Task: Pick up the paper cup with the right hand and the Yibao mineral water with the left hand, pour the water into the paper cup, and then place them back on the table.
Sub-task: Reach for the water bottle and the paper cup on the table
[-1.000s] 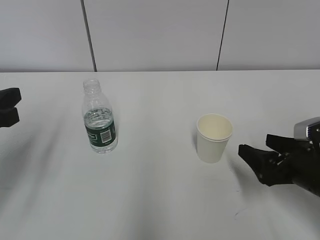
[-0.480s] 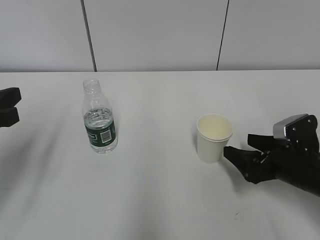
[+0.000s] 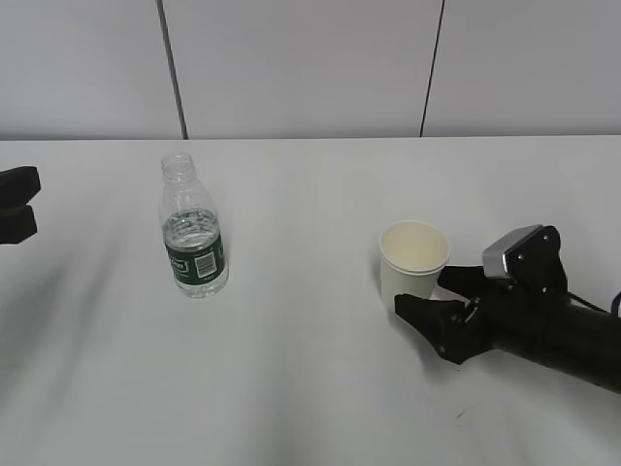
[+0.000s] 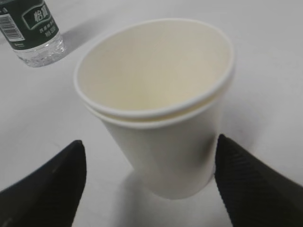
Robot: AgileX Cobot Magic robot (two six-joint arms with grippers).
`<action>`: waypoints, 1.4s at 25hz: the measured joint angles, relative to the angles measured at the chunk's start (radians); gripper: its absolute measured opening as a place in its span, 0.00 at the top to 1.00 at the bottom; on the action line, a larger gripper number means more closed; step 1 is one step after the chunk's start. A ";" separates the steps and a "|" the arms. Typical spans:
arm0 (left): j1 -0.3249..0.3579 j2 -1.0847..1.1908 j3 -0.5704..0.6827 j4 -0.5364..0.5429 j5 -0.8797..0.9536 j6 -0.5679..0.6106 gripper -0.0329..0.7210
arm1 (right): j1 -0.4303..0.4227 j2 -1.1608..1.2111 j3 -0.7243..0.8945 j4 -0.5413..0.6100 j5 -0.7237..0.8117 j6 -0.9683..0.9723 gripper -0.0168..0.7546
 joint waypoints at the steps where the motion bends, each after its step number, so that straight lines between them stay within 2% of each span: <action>1: 0.000 0.000 0.000 0.001 -0.003 0.000 0.48 | 0.013 0.005 -0.009 0.012 0.000 0.000 0.12; 10: 0.000 0.000 0.000 0.003 -0.009 0.000 0.48 | 0.032 0.017 -0.052 0.096 0.000 0.000 0.12; 35: 0.000 0.000 0.000 0.004 -0.010 0.000 0.48 | 0.043 0.072 -0.141 0.062 0.000 0.016 0.12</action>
